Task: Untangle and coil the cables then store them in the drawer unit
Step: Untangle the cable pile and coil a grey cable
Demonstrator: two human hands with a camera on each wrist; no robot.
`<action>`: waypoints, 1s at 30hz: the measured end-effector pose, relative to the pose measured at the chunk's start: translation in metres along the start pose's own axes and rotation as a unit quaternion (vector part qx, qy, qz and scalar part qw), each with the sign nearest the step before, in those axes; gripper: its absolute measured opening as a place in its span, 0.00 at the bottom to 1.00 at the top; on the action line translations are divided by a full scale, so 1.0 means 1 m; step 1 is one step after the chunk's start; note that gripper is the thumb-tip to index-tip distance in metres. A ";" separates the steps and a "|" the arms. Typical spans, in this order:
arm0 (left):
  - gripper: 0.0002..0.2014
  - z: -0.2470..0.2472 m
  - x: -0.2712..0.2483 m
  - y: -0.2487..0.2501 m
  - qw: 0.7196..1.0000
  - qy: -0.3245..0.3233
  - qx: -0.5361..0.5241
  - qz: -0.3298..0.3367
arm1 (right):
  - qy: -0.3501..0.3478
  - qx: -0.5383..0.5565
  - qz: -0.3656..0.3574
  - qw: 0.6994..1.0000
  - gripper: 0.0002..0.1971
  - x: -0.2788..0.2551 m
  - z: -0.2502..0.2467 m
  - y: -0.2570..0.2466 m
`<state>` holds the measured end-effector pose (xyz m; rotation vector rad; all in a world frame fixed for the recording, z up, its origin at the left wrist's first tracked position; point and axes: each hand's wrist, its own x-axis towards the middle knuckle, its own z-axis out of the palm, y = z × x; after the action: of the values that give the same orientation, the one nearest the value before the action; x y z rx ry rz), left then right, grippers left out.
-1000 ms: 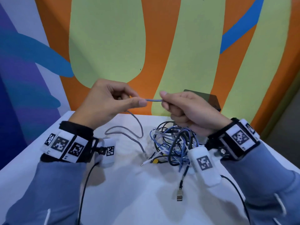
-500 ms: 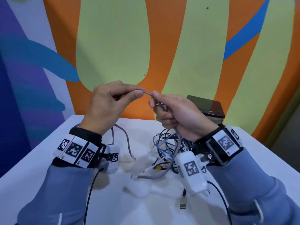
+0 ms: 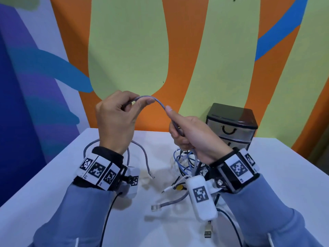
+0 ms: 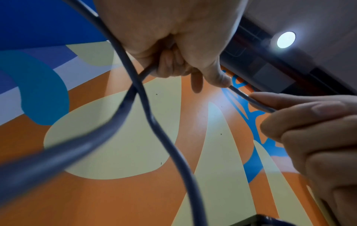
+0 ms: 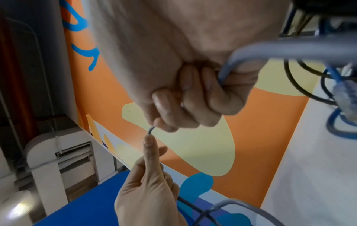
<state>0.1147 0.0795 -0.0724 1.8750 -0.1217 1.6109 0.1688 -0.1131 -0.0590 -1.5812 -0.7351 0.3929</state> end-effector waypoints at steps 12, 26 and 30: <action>0.22 0.029 -0.030 -0.004 0.895 -0.419 0.149 -0.045 | 0.049 0.234 -0.181 0.954 0.20 -0.009 -0.014 0.013; 0.10 0.017 -0.022 0.046 0.926 -0.374 0.006 0.047 | 0.117 -0.003 -0.149 0.982 0.20 -0.004 -0.030 0.032; 0.12 -0.001 -0.006 0.033 0.958 -0.281 -0.060 0.002 | 0.065 -0.079 -0.119 0.988 0.16 -0.008 -0.023 0.034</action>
<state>0.0970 0.0521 -0.0647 2.1809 -0.4544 1.0046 0.1854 -0.1362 -0.0902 -1.6276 -0.8589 0.0573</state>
